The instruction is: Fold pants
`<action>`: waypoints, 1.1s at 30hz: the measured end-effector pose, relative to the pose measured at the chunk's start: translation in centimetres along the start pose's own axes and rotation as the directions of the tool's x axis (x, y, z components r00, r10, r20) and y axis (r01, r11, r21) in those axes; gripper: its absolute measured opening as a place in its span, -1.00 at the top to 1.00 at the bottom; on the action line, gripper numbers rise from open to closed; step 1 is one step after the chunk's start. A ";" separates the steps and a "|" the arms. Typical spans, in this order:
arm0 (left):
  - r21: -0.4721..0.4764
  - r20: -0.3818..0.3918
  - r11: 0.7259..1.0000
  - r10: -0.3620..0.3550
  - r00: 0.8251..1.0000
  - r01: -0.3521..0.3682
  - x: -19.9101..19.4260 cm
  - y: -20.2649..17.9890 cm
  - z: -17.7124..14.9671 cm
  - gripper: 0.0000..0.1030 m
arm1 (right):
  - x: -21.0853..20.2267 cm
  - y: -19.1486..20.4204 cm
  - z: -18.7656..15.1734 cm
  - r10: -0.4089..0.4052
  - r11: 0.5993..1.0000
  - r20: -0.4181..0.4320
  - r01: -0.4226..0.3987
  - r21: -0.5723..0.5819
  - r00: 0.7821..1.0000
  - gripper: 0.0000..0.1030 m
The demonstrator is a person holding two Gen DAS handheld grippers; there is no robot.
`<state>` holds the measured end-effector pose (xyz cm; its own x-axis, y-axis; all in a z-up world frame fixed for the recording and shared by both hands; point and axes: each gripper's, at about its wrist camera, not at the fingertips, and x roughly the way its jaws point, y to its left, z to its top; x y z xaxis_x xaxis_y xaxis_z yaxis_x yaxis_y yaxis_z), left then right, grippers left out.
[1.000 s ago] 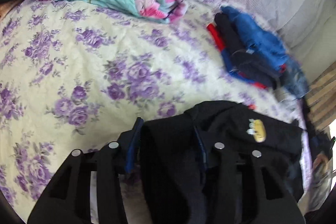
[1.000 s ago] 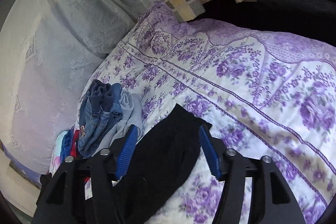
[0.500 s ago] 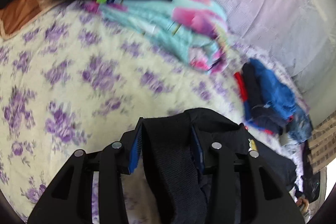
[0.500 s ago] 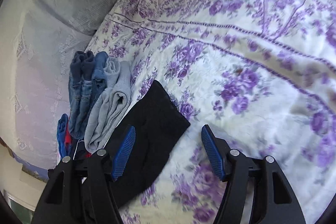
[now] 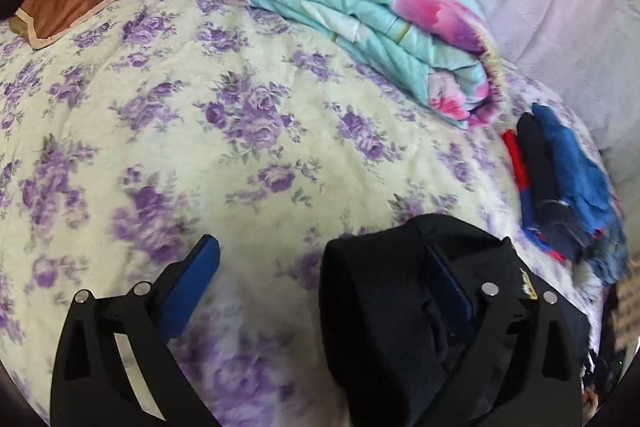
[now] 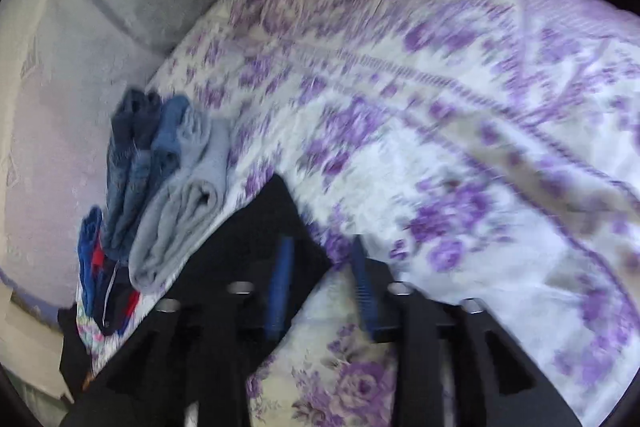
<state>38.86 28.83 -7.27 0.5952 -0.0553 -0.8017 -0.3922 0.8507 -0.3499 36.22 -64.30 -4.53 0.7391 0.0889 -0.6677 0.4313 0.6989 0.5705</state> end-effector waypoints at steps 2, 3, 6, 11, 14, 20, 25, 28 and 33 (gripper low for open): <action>0.010 -0.004 0.999 -0.037 0.999 0.037 -1.8 0.4 -0.7 -0.85 | -2.6 -0.4 -0.6 0.037 0.999 0.025 -0.038 0.018 0.999 -0.27; 0.020 -0.012 0.999 -0.038 0.999 0.038 -3.0 0.6 -1.6 -0.85 | -3.4 -0.4 -1.1 0.056 0.998 0.017 -0.056 0.015 0.998 -0.27; 0.102 -0.046 0.991 -0.080 0.996 0.085 -5.7 0.9 -4.4 -0.86 | -6.9 -0.6 -3.9 0.101 0.995 0.004 -0.101 -0.010 0.995 -0.43; 0.125 -0.044 0.991 -0.042 0.998 0.048 -8.0 2.8 -6.4 -0.86 | -10.6 -1.2 -9.1 0.174 0.985 -0.041 -0.174 -0.010 0.984 -0.46; 0.009 -0.152 0.974 -0.223 0.963 0.227 -8.5 4.3 -9.2 -0.86 | -12.4 -0.2 -12.0 0.198 0.979 -0.049 -0.200 -0.050 0.979 -0.50; -0.073 -0.186 0.929 -0.369 0.911 0.362 -11.5 5.2 -15.7 -0.86 | -17.0 1.3 -16.7 0.189 0.966 -0.021 -0.190 -0.177 0.982 -0.57; -0.135 -0.170 0.863 -0.505 0.846 0.487 -12.2 3.8 -18.0 -0.86 | -19.0 1.8 -19.1 0.241 0.953 -0.023 -0.241 -0.182 0.970 -0.66; -0.221 -0.149 0.802 -0.590 0.793 0.555 -10.9 2.9 -18.2 -0.84 | -19.7 2.1 -20.4 0.282 0.945 -0.031 -0.283 -0.163 0.959 -0.66; -0.277 -0.096 0.761 -0.630 0.771 0.587 -9.2 2.2 -17.5 -0.04 | -21.5 1.5 -22.1 0.334 0.935 -0.004 -0.331 -0.125 0.943 -0.67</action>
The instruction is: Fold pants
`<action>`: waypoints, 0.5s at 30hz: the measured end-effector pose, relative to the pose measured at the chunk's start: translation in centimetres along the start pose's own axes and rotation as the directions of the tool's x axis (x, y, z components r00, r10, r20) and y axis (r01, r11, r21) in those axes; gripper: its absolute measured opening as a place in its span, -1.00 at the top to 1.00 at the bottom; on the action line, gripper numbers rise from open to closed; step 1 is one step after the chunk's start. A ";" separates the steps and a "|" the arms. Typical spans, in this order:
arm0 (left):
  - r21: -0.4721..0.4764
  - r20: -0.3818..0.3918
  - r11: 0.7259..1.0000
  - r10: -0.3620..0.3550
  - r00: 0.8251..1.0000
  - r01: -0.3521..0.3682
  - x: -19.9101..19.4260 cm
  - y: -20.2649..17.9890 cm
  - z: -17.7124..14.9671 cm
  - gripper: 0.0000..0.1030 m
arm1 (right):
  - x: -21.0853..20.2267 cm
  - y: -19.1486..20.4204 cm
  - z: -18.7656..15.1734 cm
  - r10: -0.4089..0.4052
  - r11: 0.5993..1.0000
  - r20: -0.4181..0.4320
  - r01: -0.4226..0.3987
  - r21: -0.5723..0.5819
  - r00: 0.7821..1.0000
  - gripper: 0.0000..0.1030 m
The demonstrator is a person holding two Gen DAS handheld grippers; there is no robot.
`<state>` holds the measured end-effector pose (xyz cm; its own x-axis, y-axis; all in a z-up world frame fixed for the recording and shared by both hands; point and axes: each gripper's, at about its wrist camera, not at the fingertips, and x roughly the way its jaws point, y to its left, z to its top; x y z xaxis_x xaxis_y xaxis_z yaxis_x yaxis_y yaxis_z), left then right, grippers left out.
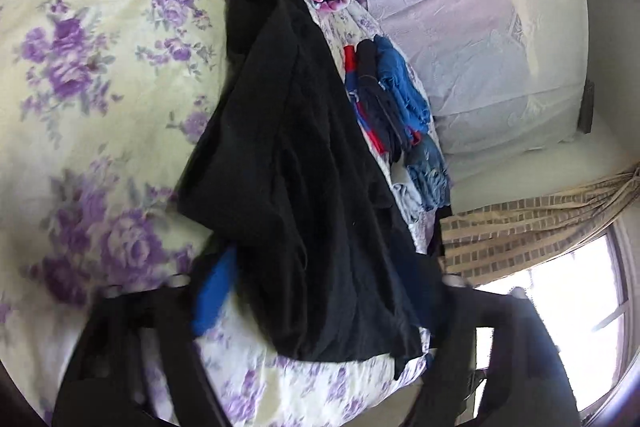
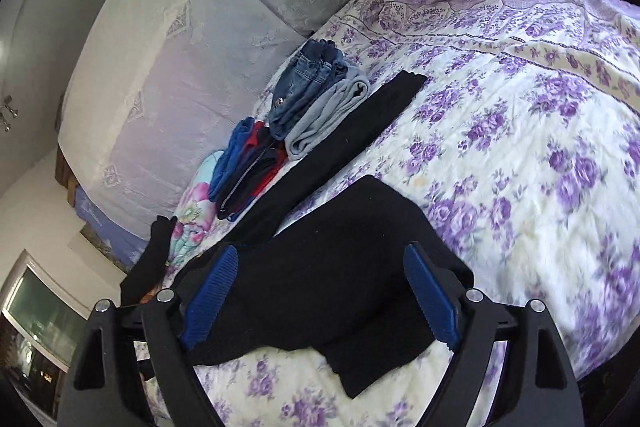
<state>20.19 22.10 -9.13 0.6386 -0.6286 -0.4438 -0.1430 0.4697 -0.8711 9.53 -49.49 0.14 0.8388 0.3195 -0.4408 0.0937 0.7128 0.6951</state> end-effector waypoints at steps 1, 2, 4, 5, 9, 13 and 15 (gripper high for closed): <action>-0.014 0.008 1.000 -0.015 1.000 0.015 0.2 0.4 0.3 0.41 | -0.2 -0.1 -0.3 0.004 1.000 -0.002 -0.004 0.010 1.000 -0.67; -0.033 0.016 0.999 -0.029 0.999 0.029 0.1 1.0 0.4 0.59 | -0.3 -0.2 -0.7 0.006 1.000 -0.005 -0.006 0.018 1.000 -0.67; -0.049 0.039 0.998 -0.048 0.998 0.049 -0.1 1.6 0.5 0.64 | -0.4 -0.3 -1.5 0.010 0.999 -0.025 -0.010 0.030 1.000 -0.67; -0.040 0.051 0.998 -0.045 0.998 0.047 -0.4 1.6 0.3 0.68 | -0.5 -0.3 -2.0 0.013 0.999 -0.036 -0.012 0.033 0.999 -0.67; -0.014 0.140 0.998 -0.057 0.988 0.060 -4.7 1.5 0.3 0.72 | -0.9 -0.6 -3.6 0.031 0.998 -0.079 -0.026 0.063 0.996 -0.67; -0.012 0.217 0.999 -0.036 0.976 0.040 -9.4 1.9 1.4 0.73 | -0.9 -2.2 -5.1 0.079 0.985 -0.127 -0.058 0.160 0.989 -0.67; -0.032 0.264 0.999 -0.017 0.964 0.026 -11.5 2.6 1.8 0.73 | -0.7 -3.3 -5.8 0.103 0.971 -0.140 -0.069 0.230 0.985 -0.67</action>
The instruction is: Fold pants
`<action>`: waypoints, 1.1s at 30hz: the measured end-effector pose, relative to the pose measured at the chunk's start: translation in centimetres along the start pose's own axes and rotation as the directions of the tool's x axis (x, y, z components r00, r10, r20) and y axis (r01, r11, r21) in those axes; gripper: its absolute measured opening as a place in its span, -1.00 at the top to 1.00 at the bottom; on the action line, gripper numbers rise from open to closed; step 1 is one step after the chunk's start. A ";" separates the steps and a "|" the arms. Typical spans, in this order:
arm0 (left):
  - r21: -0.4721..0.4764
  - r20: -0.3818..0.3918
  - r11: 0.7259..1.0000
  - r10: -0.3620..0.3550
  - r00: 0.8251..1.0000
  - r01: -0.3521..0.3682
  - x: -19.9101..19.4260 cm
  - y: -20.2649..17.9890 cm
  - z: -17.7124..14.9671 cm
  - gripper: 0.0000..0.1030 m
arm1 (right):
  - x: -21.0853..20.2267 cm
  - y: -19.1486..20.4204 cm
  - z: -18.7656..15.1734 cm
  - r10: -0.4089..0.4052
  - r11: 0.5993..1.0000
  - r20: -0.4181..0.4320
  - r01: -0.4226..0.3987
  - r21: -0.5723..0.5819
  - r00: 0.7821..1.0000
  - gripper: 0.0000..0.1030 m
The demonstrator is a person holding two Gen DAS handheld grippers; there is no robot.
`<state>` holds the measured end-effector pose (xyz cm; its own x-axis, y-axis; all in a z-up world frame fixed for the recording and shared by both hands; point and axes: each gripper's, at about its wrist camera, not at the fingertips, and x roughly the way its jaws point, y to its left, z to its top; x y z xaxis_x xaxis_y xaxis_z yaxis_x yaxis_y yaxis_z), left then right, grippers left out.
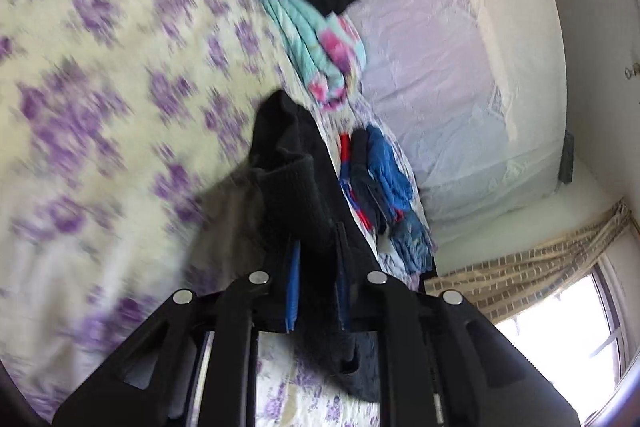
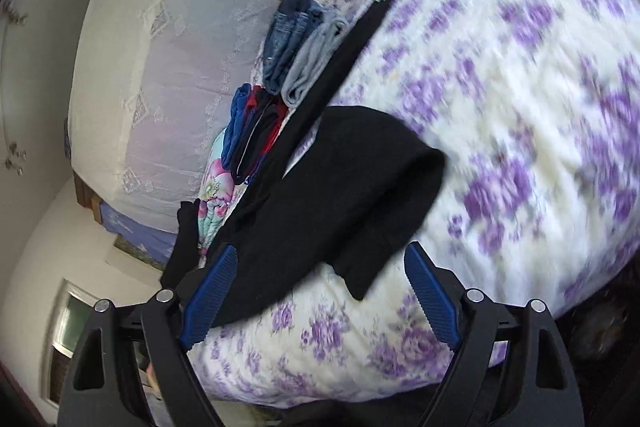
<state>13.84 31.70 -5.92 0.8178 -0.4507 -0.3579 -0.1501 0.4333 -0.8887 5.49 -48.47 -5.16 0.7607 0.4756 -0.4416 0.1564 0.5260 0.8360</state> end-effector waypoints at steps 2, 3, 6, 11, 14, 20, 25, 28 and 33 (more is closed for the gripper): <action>-0.030 0.032 0.999 0.011 0.999 -0.010 -1.9 1.2 1.1 0.73 | 0.3 -1.2 -0.3 0.029 0.997 -0.020 -0.028 0.067 0.999 -0.67; -0.038 0.038 0.999 0.016 0.999 -0.014 -2.2 1.6 1.5 0.73 | 0.5 -1.5 -0.5 0.053 0.994 -0.030 -0.050 0.094 0.998 -0.67; -0.021 0.112 0.997 0.081 0.990 -0.079 -4.1 2.2 2.3 0.82 | 1.1 -1.8 -0.9 0.190 0.965 -0.043 -0.179 0.193 0.981 -0.67; -0.039 0.125 0.995 0.097 0.987 -0.093 -5.7 3.1 2.7 0.82 | 2.7 -0.9 -0.3 0.164 0.970 -0.030 -0.156 0.187 0.986 -0.67; 0.018 0.037 0.994 0.104 0.994 -0.105 -4.6 2.6 0.6 0.82 | 3.2 -0.6 0.8 0.147 0.972 -0.002 -0.144 0.188 0.989 -0.67; 0.058 -0.149 0.991 0.128 0.980 -0.121 0.2 2.7 -5.1 -0.14 | 4.0 -0.7 3.0 0.075 0.977 0.039 -0.081 0.196 0.996 -0.67; 0.097 -0.157 0.987 0.145 0.977 -0.130 2.5 1.8 -5.4 -0.21 | 4.8 -2.8 4.2 0.106 0.960 0.097 -0.127 0.250 0.990 0.09; 0.074 -0.167 0.988 0.145 0.975 -0.134 2.9 1.8 -5.2 -0.24 | 5.5 -4.2 4.0 0.094 0.961 0.097 -0.115 0.251 0.991 0.68; -0.096 -0.103 0.990 0.096 0.990 -0.106 2.3 3.7 -3.7 -0.30 | 5.3 -2.8 5.2 0.084 0.982 0.117 -0.103 0.160 0.990 0.92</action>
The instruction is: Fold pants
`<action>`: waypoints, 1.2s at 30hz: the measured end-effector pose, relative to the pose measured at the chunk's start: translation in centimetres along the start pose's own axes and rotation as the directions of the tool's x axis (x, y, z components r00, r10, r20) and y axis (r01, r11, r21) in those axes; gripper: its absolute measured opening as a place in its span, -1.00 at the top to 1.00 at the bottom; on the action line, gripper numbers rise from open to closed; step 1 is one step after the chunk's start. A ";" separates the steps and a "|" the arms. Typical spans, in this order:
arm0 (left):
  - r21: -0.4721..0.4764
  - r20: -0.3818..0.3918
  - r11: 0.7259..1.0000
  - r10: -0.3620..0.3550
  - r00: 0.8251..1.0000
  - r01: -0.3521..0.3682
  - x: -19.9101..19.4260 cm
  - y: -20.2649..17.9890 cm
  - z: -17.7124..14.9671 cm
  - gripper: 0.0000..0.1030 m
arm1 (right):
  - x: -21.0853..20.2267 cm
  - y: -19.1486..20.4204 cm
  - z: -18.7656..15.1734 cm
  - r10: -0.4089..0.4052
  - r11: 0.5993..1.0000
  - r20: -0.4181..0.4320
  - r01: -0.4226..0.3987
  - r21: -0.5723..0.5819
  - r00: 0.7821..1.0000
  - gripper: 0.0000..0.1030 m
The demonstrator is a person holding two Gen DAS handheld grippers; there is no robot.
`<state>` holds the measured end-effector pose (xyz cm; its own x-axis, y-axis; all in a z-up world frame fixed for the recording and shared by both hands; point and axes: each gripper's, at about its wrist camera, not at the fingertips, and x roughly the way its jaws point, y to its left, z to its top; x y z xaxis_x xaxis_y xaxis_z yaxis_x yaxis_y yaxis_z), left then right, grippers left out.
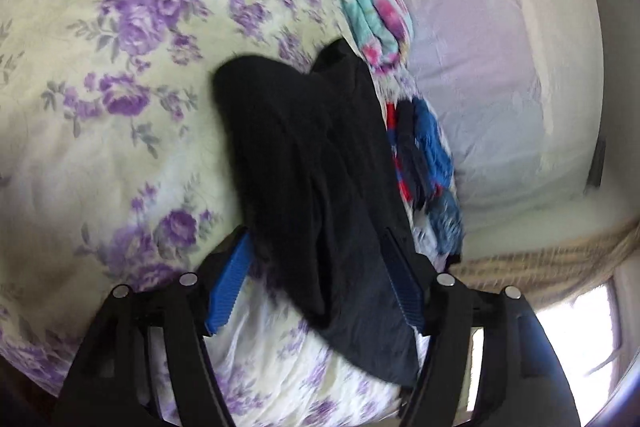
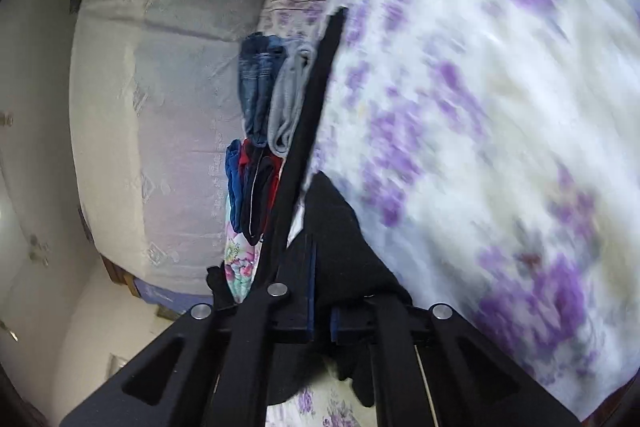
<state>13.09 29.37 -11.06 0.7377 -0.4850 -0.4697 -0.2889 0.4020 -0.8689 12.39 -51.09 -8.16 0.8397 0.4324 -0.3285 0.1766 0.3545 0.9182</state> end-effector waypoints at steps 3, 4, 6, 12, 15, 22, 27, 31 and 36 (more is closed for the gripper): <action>0.027 0.013 0.999 0.022 1.000 -0.022 1.5 -1.6 1.7 -0.37 | 0.1 4.2 2.4 0.024 0.994 0.006 -0.023 -0.110 1.000 0.93; 0.033 0.004 0.999 0.022 1.000 -0.022 2.2 -2.1 2.2 -0.29 | 0.1 6.0 3.4 0.034 0.988 0.015 -0.031 -0.153 0.999 0.93; 0.017 -0.008 1.000 -0.007 1.000 0.007 3.2 -2.8 2.8 0.30 | 0.1 10.0 5.6 0.060 0.968 0.038 -0.048 -0.246 0.998 0.94; 0.125 -0.011 0.989 -0.078 0.997 0.079 1.3 -5.5 0.3 0.73 | -3.7 13.8 7.2 0.075 0.903 0.100 -0.025 -0.429 0.992 0.94; 0.076 -0.029 0.994 -0.080 0.996 0.082 0.4 -3.5 0.0 0.73 | -3.7 4.9 7.3 -0.094 0.959 0.067 0.108 -0.264 0.993 0.94; -0.094 -0.091 0.993 -0.078 0.993 0.070 1.6 1.6 0.6 0.76 | -3.9 -2.9 5.9 -0.131 0.986 0.034 0.134 -0.100 0.991 0.94; -0.005 -0.068 0.996 -0.087 0.994 0.087 0.4 -1.6 1.2 0.76 | -4.4 -0.3 5.8 -0.115 0.980 0.021 0.116 -0.162 0.993 0.94; -0.007 -0.055 0.998 -0.064 0.996 0.064 -0.8 -1.0 0.9 0.75 | -4.3 -2.3 5.1 -0.232 0.963 -0.034 0.225 -0.145 0.972 0.77; -0.069 -0.087 0.997 0.023 0.996 -0.029 -1.0 3.1 0.0 0.66 | -8.1 -2.8 4.5 -0.232 0.964 0.032 0.234 -0.127 0.972 0.59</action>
<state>11.50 31.12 -13.26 0.6752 -0.5408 -0.5016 -0.3522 0.3612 -0.8634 7.42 -59.35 -7.10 0.7917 0.3118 -0.5253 0.3016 0.5483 0.7800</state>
